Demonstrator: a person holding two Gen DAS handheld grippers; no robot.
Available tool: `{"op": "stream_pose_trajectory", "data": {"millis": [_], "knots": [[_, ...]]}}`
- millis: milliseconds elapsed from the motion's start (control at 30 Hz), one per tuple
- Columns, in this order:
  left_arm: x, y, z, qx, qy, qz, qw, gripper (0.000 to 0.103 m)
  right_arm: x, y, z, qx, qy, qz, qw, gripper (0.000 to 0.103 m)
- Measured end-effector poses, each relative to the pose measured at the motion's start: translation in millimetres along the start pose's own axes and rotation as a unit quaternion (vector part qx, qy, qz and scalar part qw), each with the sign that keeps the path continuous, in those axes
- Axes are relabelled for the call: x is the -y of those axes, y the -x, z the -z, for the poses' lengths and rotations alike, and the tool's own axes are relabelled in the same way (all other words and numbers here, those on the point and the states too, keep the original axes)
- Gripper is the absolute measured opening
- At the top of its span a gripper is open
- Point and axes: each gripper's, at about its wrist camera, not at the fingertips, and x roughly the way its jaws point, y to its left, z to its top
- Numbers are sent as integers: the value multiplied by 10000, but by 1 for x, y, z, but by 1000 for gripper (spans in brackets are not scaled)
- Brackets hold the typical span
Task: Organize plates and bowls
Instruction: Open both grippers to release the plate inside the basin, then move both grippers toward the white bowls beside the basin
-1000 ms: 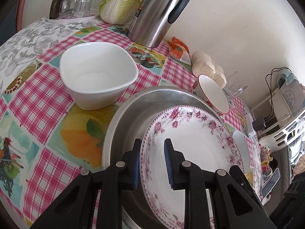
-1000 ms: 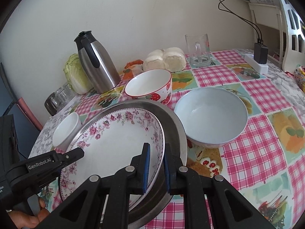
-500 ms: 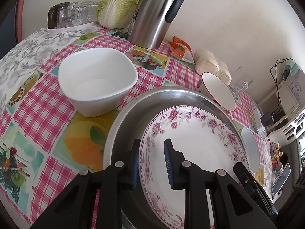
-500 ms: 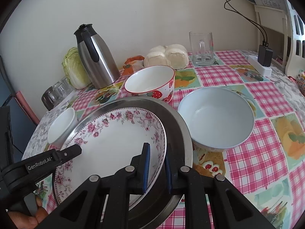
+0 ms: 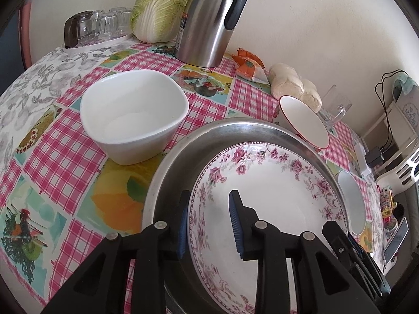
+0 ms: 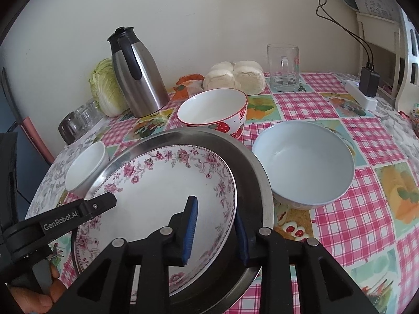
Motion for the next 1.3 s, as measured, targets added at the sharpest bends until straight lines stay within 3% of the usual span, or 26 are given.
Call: {"op": "stream_pose_trajectory", "data": {"millis": [367,433,533,567,600,633,833,967,1033,1300], "knots": [[1,11,-4,70,-6,-2,10000,39,2,19,-8,367,15,-18,9993,36],[3,19,-7,115,-57,-20,9999,47,1,25,-11,427,48,-5,9991,36],[7,33,-11,213,-165,-61,9996,64,-1,32,-15,447,124,111,9989,49],[8,36,-12,205,-201,-92,9995,68,-2,33,-16,431,143,178,9988,62],[9,38,-13,173,-243,-163,9994,72,-2,34,-16,427,162,225,9987,69],[9,40,-13,148,-277,-241,9992,77,-3,35,-16,406,189,257,9987,70],[7,40,-11,-28,-478,-832,9954,84,0,33,-14,245,257,440,9984,86],[5,42,-10,-50,-568,-1075,9926,90,3,32,-13,198,214,513,9983,103],[6,43,-10,-3,-632,-1174,9911,97,4,32,-13,168,208,529,9982,103],[9,41,-7,35,-812,-1583,9840,101,6,31,-13,101,159,589,9981,103]]}}
